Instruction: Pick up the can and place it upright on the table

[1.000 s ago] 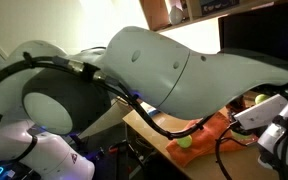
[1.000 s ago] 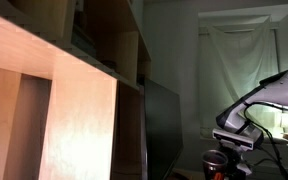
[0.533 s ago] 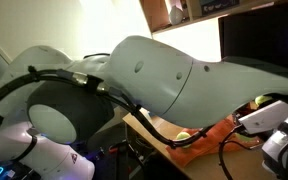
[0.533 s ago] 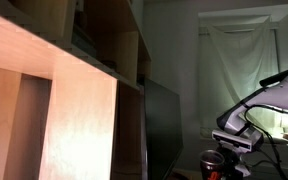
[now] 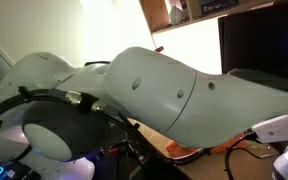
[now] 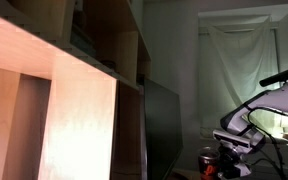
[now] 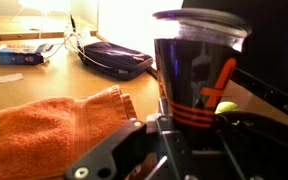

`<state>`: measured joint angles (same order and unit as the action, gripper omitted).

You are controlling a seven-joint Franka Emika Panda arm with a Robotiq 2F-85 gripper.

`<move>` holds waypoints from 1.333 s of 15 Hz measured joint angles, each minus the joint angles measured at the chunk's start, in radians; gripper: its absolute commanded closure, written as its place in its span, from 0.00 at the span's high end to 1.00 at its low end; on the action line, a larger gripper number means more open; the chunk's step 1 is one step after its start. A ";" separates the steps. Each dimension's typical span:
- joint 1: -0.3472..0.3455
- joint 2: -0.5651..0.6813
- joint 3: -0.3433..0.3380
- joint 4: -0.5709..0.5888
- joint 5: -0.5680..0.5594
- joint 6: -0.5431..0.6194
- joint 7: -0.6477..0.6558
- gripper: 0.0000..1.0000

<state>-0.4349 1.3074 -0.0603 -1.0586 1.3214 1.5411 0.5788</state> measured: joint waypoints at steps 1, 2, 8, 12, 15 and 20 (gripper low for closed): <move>-0.002 0.004 0.000 0.005 0.000 0.000 0.002 0.07; -0.003 0.009 0.000 0.009 0.000 0.002 0.003 0.07; 0.002 0.047 0.001 0.045 -0.001 0.014 0.020 0.07; 0.000 0.074 0.006 0.076 0.000 0.013 0.047 0.07; -0.003 0.094 0.014 0.104 0.000 0.013 0.070 0.07; -0.005 0.123 0.015 0.146 0.000 0.016 0.095 0.07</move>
<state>-0.4395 1.4302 -0.0450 -0.9123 1.3214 1.5575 0.6739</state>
